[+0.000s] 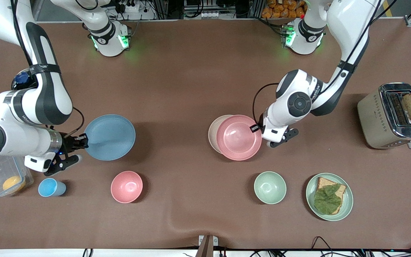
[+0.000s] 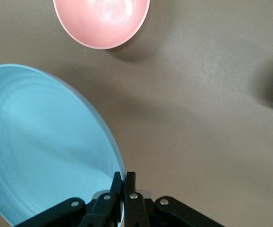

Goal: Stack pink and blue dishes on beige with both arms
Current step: 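Carry the pink plate onto the beige plate with the left gripper, then carry the blue plate onto the pink plate with the right gripper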

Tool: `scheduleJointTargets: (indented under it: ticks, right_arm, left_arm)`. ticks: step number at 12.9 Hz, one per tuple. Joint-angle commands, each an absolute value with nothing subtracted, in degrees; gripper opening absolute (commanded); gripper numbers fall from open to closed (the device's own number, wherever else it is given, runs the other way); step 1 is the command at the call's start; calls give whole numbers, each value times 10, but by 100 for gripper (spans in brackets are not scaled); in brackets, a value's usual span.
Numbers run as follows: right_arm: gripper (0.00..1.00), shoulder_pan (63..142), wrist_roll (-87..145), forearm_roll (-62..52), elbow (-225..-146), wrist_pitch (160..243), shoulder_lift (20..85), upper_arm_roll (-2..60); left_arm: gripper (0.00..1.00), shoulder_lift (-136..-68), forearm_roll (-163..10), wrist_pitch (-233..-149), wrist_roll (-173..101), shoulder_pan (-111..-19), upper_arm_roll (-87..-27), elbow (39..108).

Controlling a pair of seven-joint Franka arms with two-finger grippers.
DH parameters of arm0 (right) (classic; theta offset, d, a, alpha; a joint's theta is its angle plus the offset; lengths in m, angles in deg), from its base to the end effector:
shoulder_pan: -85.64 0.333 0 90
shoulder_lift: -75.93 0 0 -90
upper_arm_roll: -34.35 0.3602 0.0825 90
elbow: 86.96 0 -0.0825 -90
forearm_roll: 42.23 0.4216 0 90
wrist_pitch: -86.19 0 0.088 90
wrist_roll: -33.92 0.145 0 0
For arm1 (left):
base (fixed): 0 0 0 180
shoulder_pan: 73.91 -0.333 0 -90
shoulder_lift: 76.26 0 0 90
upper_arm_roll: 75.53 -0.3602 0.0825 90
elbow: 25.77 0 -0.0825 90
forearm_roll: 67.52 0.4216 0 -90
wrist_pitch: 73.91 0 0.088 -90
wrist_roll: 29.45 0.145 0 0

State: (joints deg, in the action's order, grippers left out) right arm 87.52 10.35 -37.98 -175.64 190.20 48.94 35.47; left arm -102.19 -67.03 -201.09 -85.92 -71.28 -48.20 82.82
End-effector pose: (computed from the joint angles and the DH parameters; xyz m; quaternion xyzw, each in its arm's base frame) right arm 0.7084 0.0443 0.3489 -0.9704 -0.2156 0.0928 0.0569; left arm 0.5810 -0.3195 0.2601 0.9646 0.2415 -0.0958 0.0449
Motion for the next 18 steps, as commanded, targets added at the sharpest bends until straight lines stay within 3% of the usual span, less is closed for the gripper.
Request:
scheduleJointTargets:
  ticks: [1, 18]
  right_arm:
    - [0, 871, 106, -369, -1748, 1896, 486, 357]
    - [0, 927, 227, -311, -1757, 1890, 484, 357]
  left_arm:
    - [0, -1026, -674, -2007, -868, -703, -485, 819]
    - [0, -1067, -673, -2060, -906, -664, -485, 830]
